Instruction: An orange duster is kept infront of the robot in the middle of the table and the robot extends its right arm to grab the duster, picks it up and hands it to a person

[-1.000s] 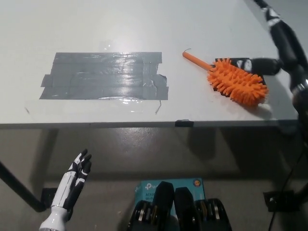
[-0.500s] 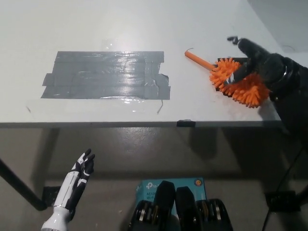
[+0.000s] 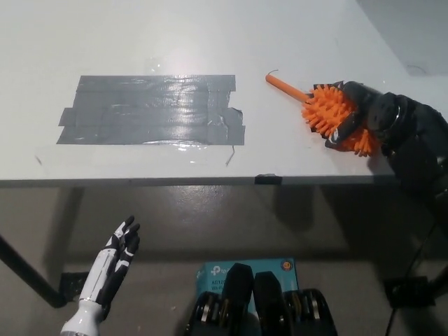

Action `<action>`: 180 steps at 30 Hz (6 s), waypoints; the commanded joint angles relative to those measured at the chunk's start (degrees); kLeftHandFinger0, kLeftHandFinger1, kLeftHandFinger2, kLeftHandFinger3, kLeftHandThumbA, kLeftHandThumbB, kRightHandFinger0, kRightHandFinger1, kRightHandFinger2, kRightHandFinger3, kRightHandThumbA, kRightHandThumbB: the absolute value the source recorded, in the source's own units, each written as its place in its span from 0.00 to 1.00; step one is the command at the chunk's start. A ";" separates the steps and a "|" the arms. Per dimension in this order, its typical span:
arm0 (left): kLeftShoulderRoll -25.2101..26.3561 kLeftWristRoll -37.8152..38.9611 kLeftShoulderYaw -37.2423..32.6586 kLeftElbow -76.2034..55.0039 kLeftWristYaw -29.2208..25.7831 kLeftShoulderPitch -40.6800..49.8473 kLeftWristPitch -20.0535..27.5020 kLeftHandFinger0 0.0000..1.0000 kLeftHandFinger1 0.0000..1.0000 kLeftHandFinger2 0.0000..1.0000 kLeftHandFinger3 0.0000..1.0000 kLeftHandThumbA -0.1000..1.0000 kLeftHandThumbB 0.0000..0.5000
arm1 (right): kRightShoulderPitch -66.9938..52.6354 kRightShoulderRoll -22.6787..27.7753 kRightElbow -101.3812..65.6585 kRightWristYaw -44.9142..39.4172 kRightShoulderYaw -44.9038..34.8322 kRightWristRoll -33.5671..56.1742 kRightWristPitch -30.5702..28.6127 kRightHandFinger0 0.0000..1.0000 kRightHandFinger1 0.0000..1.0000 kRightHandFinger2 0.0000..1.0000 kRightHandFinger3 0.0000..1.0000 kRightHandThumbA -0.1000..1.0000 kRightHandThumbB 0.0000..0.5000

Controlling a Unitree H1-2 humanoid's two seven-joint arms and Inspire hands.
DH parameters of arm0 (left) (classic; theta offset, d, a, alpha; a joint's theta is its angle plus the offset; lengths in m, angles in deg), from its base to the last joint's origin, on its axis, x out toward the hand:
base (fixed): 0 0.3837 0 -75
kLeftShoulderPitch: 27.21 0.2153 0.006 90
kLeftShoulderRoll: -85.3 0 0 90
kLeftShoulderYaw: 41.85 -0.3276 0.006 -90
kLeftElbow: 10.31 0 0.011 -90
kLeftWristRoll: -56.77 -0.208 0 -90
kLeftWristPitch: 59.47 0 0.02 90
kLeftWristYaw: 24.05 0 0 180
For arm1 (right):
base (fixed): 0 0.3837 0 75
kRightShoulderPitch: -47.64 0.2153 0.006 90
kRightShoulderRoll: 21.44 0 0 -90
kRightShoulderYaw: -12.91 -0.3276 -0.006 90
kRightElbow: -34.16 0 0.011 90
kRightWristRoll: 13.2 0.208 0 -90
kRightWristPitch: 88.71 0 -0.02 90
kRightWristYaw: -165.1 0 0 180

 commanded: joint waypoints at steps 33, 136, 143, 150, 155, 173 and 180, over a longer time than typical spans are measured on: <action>0.60 0.54 0.49 -2.51 0.81 -0.71 0.88 0.89 0.97 1.00 1.00 0.92 0.33 | 0.34 -2.46 4.38 11.52 -3.37 1.48 -4.66 0.38 0.81 0.86 0.71 0.00 0.31; 1.84 -1.37 0.70 -1.37 0.39 -4.55 2.36 0.82 0.87 0.91 1.00 0.90 0.22 | -26.35 -14.46 -49.44 -14.84 -42.17 62.71 1.66 1.00 1.00 1.00 1.00 0.91 1.00; 1.93 -1.51 0.64 -0.63 0.41 -4.61 1.55 0.82 0.87 0.90 1.00 0.89 0.21 | -43.04 -13.27 -75.37 -10.78 -41.86 53.02 -5.74 1.00 1.00 1.00 1.00 0.95 0.92; 1.63 -0.76 0.62 -0.04 0.66 -3.78 2.29 0.84 0.91 0.94 1.00 0.88 0.22 | -52.56 -12.01 -73.47 -8.82 -40.19 37.99 -20.28 1.00 1.00 1.00 1.00 0.93 0.73; 1.36 -0.45 0.48 0.11 0.82 -3.38 2.59 0.89 0.98 1.00 1.00 0.92 0.24 | -55.11 -11.83 -68.57 -5.68 -37.90 31.44 -26.61 1.00 1.00 1.00 1.00 0.93 0.62; 1.44 -0.40 0.15 0.65 1.08 -4.05 4.35 1.00 1.00 1.00 1.00 1.00 0.39 | -54.22 -8.45 -50.16 6.18 -29.28 17.45 -33.83 1.00 1.00 1.00 1.00 0.88 0.57; 1.34 0.01 0.30 0.56 1.09 -3.89 4.39 1.00 1.00 1.00 1.00 1.00 0.40 | -53.98 -7.29 -49.68 7.43 -27.57 16.71 -33.91 1.00 1.00 1.00 1.00 0.89 0.58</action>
